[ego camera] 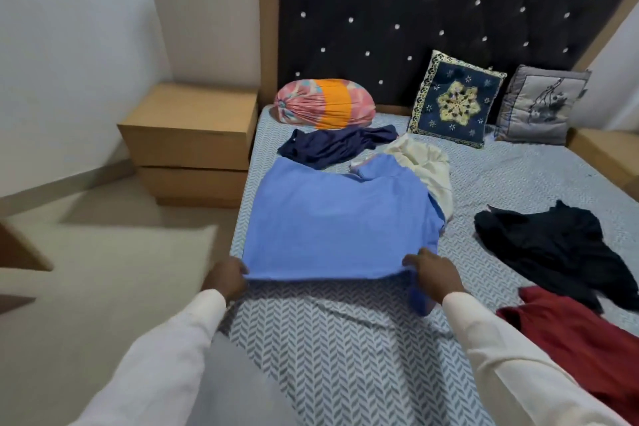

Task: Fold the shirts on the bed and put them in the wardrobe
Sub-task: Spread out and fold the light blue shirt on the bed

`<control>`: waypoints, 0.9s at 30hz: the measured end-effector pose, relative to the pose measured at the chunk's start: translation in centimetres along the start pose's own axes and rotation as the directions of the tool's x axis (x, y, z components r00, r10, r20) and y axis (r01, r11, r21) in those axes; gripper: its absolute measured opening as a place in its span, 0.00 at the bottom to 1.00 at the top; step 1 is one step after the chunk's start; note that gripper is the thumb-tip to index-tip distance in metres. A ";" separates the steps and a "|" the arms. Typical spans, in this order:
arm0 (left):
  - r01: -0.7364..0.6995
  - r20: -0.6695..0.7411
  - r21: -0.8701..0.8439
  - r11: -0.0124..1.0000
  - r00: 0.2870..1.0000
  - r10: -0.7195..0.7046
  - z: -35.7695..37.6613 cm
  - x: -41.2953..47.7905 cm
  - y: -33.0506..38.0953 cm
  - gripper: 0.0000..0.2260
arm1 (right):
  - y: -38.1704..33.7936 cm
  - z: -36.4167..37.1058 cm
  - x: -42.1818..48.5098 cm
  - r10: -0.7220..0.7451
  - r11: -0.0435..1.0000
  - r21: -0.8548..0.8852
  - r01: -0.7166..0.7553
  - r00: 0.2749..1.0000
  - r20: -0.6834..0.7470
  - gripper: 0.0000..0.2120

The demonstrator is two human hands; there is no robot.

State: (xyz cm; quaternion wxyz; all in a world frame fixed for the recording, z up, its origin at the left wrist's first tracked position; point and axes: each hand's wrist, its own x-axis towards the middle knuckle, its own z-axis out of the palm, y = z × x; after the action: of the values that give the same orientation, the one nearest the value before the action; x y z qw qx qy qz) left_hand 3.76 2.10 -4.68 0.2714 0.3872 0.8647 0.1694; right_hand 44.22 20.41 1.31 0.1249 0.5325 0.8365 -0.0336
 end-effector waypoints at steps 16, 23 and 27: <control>-0.227 0.044 0.817 0.530 0.941 0.336 -2.1 -9.5 1.2 0.13 | 0.5 2.9 -10.4 0.159 0.970 0.236 -0.057 0.885 -0.439 0.18; -0.372 0.373 0.794 0.481 0.923 0.097 -0.8 -12.3 0.7 0.17 | -1.5 4.0 -14.4 0.019 0.990 -0.138 -0.021 1.000 -0.017 0.07; -0.385 0.492 0.739 0.552 0.869 -0.052 -0.9 -12.8 0.3 0.19 | -2.1 5.5 -15.2 -0.008 1.000 0.009 0.006 0.949 0.314 0.12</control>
State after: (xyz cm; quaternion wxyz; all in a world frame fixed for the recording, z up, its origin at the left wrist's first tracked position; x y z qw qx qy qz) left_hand 10.42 -7.52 0.50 0.2387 0.5792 0.7102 -0.3211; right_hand 49.43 5.08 -0.44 0.2541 0.5179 0.8077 -0.1218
